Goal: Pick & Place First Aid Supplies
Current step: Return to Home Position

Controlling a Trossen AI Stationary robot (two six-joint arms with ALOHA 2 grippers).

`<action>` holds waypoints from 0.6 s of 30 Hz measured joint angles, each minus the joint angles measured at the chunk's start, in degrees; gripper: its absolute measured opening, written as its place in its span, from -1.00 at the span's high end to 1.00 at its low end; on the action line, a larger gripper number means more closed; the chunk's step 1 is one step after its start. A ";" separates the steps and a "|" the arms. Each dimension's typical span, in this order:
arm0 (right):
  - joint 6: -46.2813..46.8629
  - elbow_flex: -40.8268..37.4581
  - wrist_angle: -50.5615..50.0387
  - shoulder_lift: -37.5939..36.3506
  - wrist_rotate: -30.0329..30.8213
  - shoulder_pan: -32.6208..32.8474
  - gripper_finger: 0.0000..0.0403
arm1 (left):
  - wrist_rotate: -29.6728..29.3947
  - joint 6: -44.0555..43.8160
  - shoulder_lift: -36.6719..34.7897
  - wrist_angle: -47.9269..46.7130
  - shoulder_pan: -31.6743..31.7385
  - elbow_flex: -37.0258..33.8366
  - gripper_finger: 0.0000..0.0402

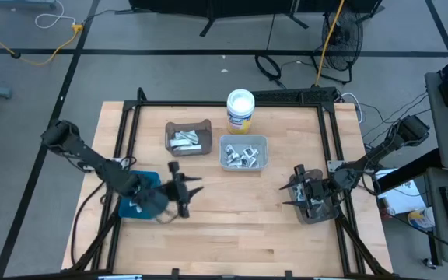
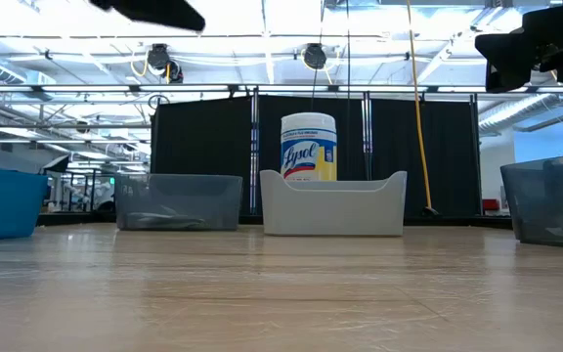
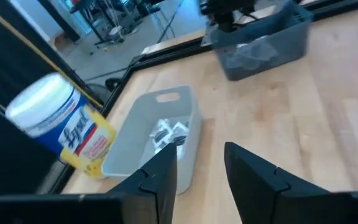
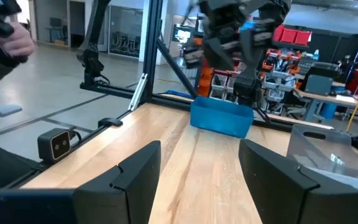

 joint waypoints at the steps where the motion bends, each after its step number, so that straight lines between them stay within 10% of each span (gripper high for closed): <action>1: 0.36 0.01 -0.10 -0.01 0.00 0.01 -0.05 | 1.68 0.37 -1.02 1.37 1.64 -1.43 0.32; 6: 0.92 0.02 -0.99 0.01 -0.09 0.01 -0.05 | 10.50 0.74 -7.99 9.38 8.03 -10.85 0.37; 18: -6.92 0.07 3.48 -0.01 -0.22 0.01 -0.05 | 11.27 4.42 -31.35 22.44 10.11 -31.70 0.37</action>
